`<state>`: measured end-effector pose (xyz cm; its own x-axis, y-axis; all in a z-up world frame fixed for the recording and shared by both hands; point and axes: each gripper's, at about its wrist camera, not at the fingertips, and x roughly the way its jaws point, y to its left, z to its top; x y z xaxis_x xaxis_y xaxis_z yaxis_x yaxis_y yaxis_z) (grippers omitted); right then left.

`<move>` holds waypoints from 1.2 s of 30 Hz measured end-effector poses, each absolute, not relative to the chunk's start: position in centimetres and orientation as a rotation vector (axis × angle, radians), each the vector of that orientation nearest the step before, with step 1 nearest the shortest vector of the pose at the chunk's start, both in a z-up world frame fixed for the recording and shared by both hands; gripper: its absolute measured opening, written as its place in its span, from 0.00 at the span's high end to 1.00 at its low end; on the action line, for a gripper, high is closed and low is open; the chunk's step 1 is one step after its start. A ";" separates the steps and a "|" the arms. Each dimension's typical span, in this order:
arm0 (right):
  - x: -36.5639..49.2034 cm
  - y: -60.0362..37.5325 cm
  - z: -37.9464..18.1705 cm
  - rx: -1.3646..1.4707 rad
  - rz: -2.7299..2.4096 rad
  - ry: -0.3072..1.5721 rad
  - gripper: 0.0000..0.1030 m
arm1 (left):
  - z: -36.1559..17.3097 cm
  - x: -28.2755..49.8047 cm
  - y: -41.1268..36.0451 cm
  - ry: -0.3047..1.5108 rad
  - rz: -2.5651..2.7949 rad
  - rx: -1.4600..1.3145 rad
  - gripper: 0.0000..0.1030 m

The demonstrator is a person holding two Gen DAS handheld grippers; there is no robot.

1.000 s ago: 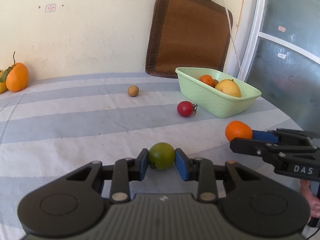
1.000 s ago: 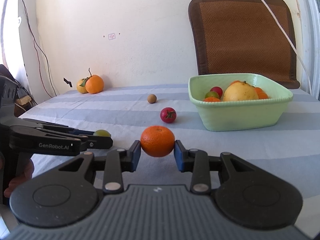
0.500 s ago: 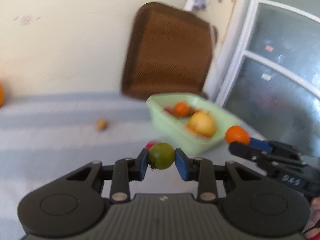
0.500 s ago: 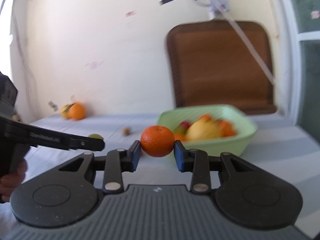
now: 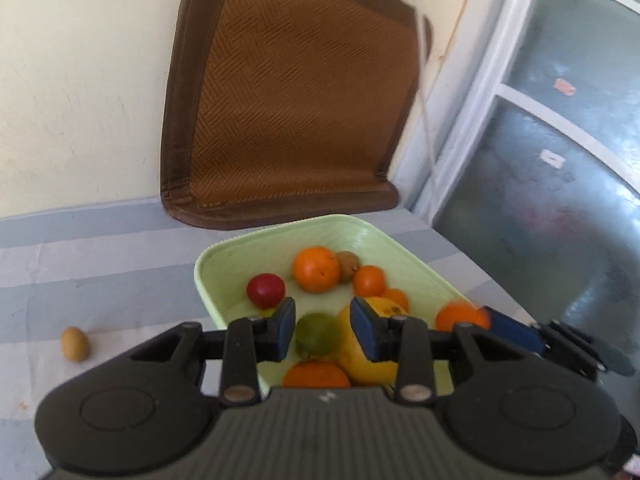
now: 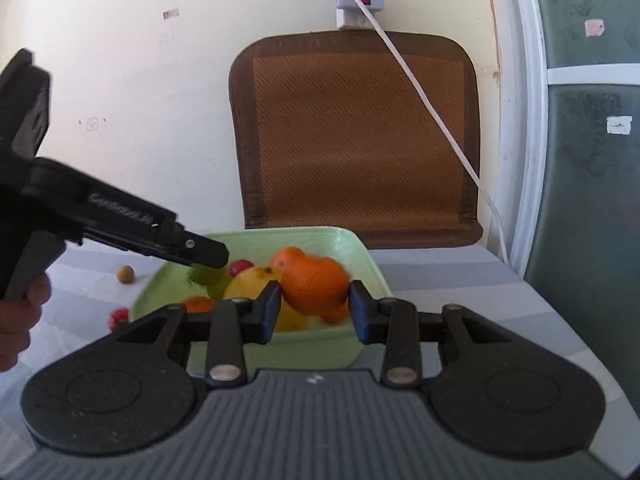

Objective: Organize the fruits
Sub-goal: 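Carry lime and tangerine into the green basin and open both tools, then grasp the red tomato with the left tool while the right tool grasps the brown kiwi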

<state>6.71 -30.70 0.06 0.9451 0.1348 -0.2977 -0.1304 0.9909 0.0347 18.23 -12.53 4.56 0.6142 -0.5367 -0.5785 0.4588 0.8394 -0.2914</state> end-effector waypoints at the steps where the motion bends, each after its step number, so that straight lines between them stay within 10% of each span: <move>1: 6.7 -30.7 0.1 0.011 0.129 0.301 0.54 | 4.5 18.6 -12.5 0.708 -0.571 -0.130 0.68; 13: 2.9 -29.7 1.5 0.119 0.196 0.195 0.50 | 7.3 12.7 -4.1 0.547 -0.501 -0.219 0.63; 20: 0.7 -25.2 1.0 0.040 0.310 0.240 0.63 | 4.8 9.2 1.5 0.565 -0.371 -0.191 0.63; 30: 0.5 -25.6 -1.2 0.127 0.272 0.385 0.63 | 2.3 10.0 -6.4 0.588 -0.489 0.117 0.49; 36: 0.6 -25.7 -1.7 0.136 0.274 0.399 0.63 | 0.8 11.2 -7.7 0.631 -0.508 0.151 0.71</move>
<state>0.59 -25.71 -1.67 0.8851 0.2894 -0.3646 -0.2362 0.9541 0.1839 11.17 -7.75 0.82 0.6902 -0.4076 -0.5979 0.4974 0.8673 -0.0170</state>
